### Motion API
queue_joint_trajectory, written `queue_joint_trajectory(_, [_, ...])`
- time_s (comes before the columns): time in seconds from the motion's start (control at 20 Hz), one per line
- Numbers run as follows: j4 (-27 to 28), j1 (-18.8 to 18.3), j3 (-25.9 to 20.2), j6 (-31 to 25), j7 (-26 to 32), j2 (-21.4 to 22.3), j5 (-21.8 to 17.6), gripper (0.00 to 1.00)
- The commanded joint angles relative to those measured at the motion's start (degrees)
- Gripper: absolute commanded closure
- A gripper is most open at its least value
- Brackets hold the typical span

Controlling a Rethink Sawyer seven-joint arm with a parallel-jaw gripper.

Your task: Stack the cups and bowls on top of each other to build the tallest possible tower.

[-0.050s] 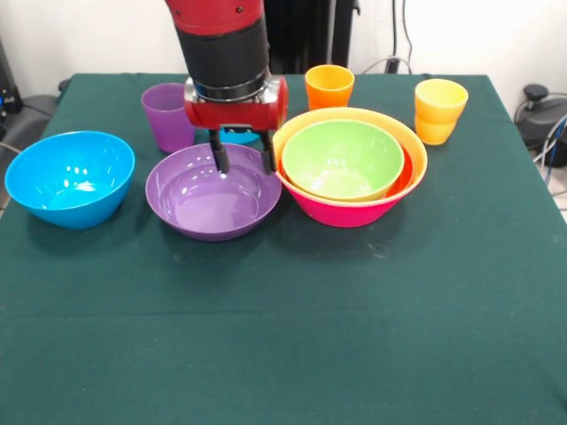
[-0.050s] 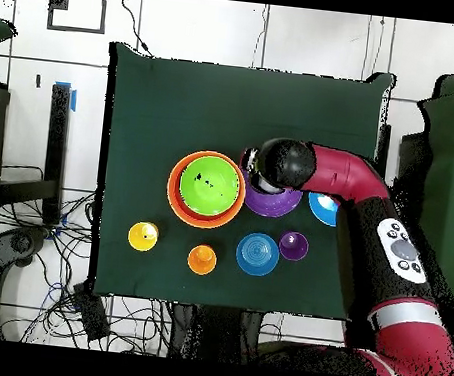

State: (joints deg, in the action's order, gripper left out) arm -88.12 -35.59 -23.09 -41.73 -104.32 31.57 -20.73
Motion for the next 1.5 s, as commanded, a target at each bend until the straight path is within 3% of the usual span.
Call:
queue_joint_trajectory(0.05, [2.56,1.01,-3.89,-0.56,11.14,-2.69,-4.90,0.00])
queue_joint_trajectory(1.5, [0.07,-1.56,-6.01,-1.30,10.29,-1.16,-5.77,0.00])
